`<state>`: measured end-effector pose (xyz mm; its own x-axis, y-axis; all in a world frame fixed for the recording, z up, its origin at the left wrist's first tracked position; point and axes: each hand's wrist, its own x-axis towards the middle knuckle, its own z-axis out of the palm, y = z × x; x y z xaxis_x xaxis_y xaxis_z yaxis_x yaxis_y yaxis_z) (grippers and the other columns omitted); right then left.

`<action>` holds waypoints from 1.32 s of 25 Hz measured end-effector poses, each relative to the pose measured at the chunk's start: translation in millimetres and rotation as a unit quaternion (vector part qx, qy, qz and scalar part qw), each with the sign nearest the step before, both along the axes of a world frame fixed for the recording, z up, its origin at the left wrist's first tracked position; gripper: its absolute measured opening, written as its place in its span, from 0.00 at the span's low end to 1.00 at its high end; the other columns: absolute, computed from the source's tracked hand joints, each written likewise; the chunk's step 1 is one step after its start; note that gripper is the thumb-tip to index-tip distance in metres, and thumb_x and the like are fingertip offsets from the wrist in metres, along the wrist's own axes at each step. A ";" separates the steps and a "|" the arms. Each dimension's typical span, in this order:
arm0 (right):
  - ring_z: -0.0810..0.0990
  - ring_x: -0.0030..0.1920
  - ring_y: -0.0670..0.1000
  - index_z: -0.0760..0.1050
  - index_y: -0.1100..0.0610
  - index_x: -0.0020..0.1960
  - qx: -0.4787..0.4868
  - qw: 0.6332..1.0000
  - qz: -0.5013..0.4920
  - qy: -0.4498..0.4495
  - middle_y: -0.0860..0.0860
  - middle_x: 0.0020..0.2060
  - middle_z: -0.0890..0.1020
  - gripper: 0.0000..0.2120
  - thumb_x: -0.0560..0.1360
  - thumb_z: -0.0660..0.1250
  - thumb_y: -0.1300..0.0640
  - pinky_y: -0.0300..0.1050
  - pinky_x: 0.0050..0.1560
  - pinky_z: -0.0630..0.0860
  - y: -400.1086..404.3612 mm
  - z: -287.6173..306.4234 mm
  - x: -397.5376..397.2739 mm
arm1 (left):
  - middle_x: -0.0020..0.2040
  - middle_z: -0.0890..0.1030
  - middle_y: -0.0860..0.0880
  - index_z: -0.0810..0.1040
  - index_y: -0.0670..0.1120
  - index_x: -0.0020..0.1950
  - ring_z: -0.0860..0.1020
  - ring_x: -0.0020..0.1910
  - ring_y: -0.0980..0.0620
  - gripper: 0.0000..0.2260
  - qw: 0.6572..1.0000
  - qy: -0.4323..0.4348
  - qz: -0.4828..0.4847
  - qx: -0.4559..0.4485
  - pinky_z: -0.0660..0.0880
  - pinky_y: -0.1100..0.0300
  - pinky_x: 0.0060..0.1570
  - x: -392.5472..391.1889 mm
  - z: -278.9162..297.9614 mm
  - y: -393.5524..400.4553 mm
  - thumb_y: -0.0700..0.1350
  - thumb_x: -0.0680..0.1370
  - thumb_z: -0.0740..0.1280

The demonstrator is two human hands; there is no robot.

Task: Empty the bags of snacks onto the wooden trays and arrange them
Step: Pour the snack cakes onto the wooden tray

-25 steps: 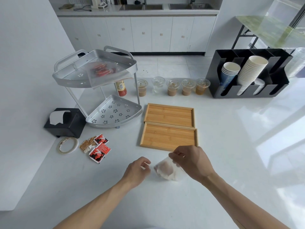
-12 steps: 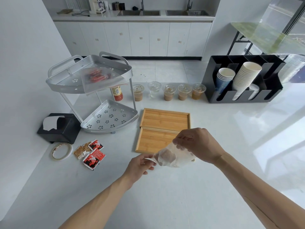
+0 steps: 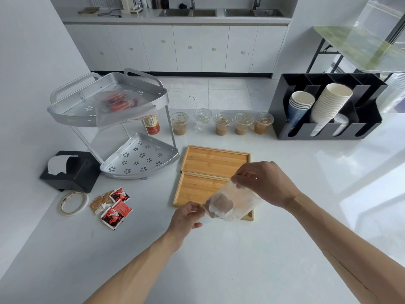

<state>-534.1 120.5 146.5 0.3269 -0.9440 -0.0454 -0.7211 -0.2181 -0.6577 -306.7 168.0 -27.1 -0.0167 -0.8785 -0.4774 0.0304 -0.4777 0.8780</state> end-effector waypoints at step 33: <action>0.82 0.34 0.48 0.76 0.50 0.57 0.260 0.921 -0.233 -0.174 0.49 0.35 0.85 0.17 0.69 0.73 0.60 0.49 0.38 0.79 -53.4 -172.3 30.0 | 0.39 0.81 0.53 0.80 0.55 0.44 0.78 0.39 0.52 0.07 0.915 -0.325 -0.138 -0.196 0.78 0.50 0.49 49.5 113.4 -128.8 0.43 0.78 0.69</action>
<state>-504.0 67.1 -25.8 -0.0281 -0.8656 -0.4999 -0.3821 0.4714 -0.7948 -257.2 39.2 86.3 -0.0879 -0.9895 -0.1145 -0.6326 -0.0333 0.7737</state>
